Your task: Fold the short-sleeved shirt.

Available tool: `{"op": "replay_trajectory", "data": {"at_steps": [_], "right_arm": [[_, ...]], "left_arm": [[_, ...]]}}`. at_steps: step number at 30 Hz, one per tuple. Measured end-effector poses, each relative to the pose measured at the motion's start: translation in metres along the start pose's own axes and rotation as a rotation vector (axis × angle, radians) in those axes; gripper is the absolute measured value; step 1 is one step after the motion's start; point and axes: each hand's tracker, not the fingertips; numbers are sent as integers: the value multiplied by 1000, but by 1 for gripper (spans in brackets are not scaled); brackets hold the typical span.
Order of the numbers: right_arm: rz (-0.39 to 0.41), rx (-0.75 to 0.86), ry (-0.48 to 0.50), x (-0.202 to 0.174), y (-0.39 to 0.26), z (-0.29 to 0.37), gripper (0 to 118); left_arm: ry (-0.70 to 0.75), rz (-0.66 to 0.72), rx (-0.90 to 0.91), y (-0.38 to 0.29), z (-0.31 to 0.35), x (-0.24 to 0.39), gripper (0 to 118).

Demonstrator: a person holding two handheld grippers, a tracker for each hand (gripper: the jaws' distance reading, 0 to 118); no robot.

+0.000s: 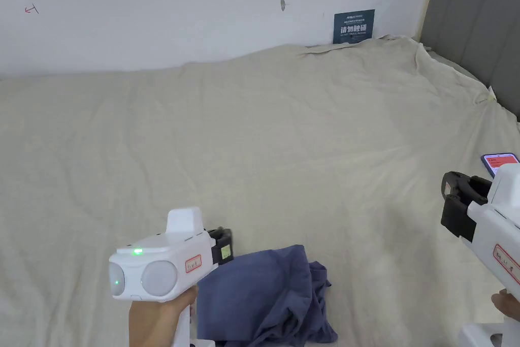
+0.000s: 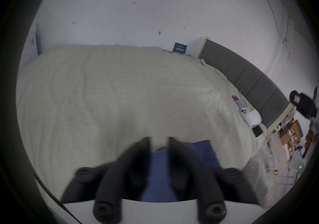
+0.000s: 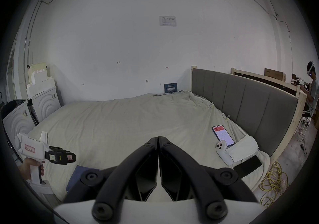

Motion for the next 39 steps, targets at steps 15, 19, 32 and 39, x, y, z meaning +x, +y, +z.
{"op": "replay_trajectory", "data": {"at_steps": [15, 19, 32, 39], "right_arm": [[-10, -25, -24, 12, -7, 1, 1], [-16, -29, -43, 19, -8, 3, 1], [-27, -41, -73, 33, -9, 4, 1], [-27, -36, -79, 35, -8, 6, 1]], "left_arm": [[-19, -310, -61, -79, -51, 70, 0], [-52, -329, -78, -96, -63, 96, 0], [-149, -305, -103, -116, -79, 147, 0], [-215, -239, -74, -111, -69, 148, 0]]}}
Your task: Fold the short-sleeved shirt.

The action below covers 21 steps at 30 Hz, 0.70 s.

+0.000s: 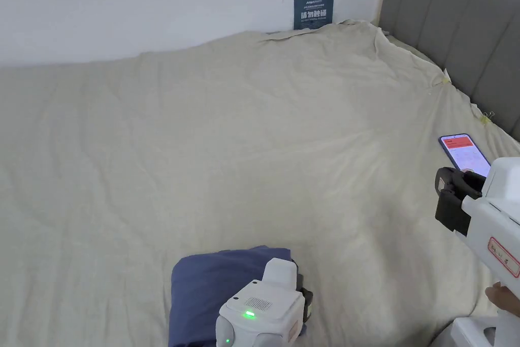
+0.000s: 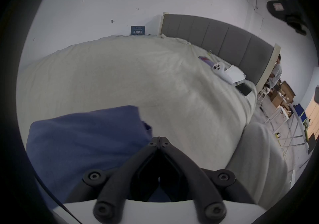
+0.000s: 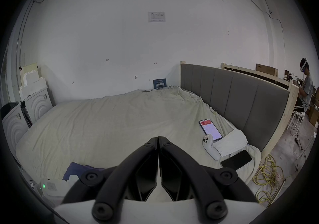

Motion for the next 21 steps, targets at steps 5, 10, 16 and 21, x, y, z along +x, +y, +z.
{"op": "replay_trajectory", "data": {"at_steps": [5, 10, 16, 21], "right_arm": [[7, 8, 9, -6, 3, 2, 1], [11, 27, 25, -14, 8, 5, 1], [16, 60, 55, -31, 15, 7, 1], [30, 95, 79, -47, 22, 12, 1]], "left_arm": [[-41, 2, 99, 23, 22, 9, 0], [-32, -25, 230, 58, 56, 2, 0], [54, -46, 376, 91, 99, -18, 0], [119, -22, 471, 111, 133, -41, 0]]}}
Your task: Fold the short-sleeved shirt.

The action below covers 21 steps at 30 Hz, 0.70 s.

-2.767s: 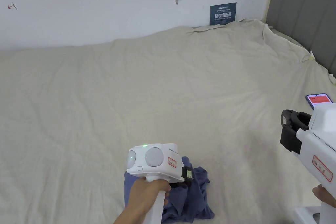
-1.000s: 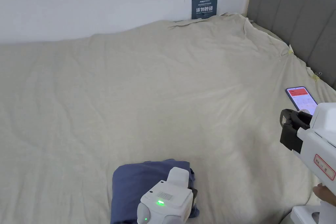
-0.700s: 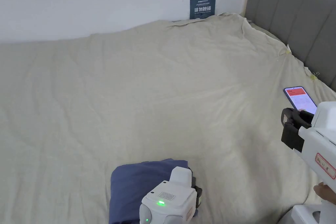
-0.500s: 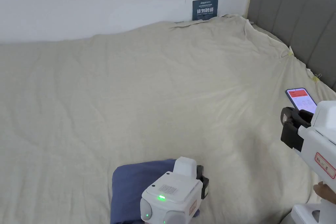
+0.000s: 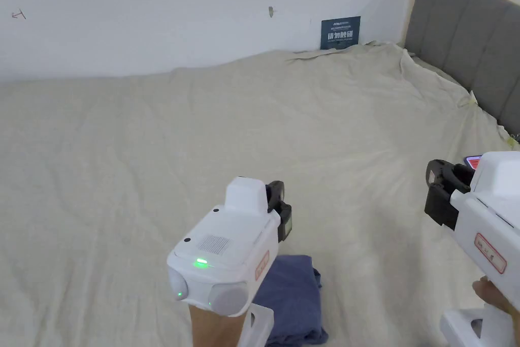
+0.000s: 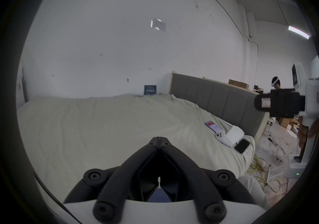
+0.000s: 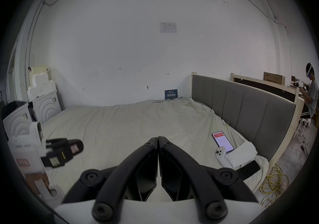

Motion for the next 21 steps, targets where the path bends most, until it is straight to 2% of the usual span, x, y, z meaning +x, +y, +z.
{"op": "replay_trajectory", "data": {"at_steps": [9, 21], "right_arm": [[28, 89, 31, -27, 1, 1, 1], [56, 204, 19, -53, -9, -7, 1]], "left_arm": [[212, -62, 121, 31, 41, -55, 0], [426, -60, 186, 25, 98, -114, 0]]}}
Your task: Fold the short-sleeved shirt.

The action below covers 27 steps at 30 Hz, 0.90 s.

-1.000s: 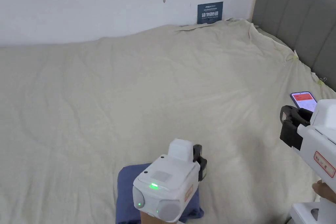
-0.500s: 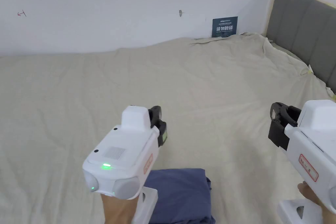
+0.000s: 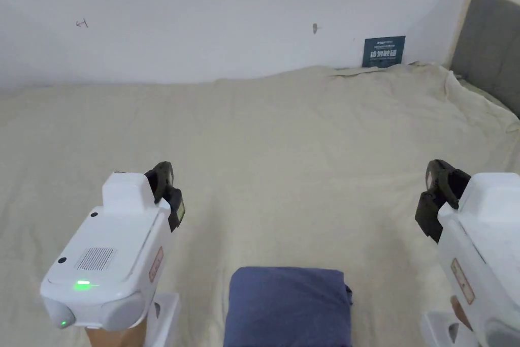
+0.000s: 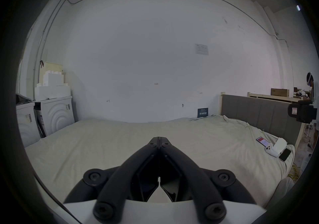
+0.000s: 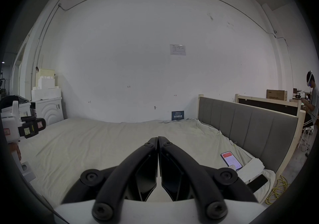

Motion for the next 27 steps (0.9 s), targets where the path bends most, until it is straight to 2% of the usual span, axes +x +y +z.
{"op": "replay_trajectory", "data": {"at_steps": [9, 17, 27], "right_arm": [[5, -18, 12, -5, -12, -5, 1], [6, -37, 17, -21, -14, -6, 1], [-35, -223, 76, -57, -75, -29, 1]], "left_arm": [[67, 19, -22, -15, 8, -18, 0], [50, 30, -44, -21, 8, -18, 0], [19, 53, -95, -35, 9, -19, 0]]}}
